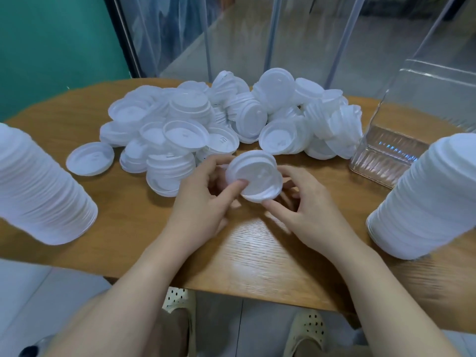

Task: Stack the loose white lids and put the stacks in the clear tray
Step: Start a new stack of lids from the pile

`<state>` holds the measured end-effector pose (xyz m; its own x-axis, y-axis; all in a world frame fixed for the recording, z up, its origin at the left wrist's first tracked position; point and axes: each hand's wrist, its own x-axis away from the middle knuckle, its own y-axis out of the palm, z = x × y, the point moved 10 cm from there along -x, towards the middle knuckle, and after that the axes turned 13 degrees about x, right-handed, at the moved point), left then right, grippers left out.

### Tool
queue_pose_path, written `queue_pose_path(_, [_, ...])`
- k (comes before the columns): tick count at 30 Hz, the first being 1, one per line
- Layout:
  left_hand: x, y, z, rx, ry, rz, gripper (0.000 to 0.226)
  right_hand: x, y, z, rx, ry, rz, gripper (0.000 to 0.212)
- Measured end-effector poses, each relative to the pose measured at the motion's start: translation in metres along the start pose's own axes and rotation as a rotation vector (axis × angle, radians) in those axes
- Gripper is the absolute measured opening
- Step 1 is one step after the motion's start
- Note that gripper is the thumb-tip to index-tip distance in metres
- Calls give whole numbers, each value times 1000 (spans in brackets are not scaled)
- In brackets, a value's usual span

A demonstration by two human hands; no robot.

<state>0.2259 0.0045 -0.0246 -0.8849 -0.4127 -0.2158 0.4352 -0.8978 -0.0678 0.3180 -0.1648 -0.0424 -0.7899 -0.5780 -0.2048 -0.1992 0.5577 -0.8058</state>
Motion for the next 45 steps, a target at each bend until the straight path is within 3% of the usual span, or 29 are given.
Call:
queue_pose_path(3, [8, -13, 3, 38, -24, 8, 39, 0, 4, -5, 32, -31, -12, 73])
queue_pose_path(6, [17, -30, -4, 15, -109, -2, 28, -2, 9, -4, 129, -11, -46, 81])
queue_pose_path(13, [32, -45, -10, -403, -114, -43, 13, -5, 6, -11, 285, -50, -48, 42])
queue_pose_path(21, [33, -31, -10, -689, -60, -6, 26, -8, -2, -6, 275, -89, 86, 10])
queue_pose_path(26, [28, -12, -11, -620, -27, -98, 35, -7, -1, 0, 168, -43, 73, 7])
queue_pose_path(32, [32, 16, -18, -584, -4, -282, 78, -6, -10, 0, 352, -108, 91, 12])
queue_pose_path(37, [29, 24, -18, -614, 40, -297, 78, -2, -22, -6, 432, -173, 207, 5])
queue_pose_path(45, [28, 26, -19, -652, 28, -275, 77, -6, -26, 5, 180, -113, 180, 6])
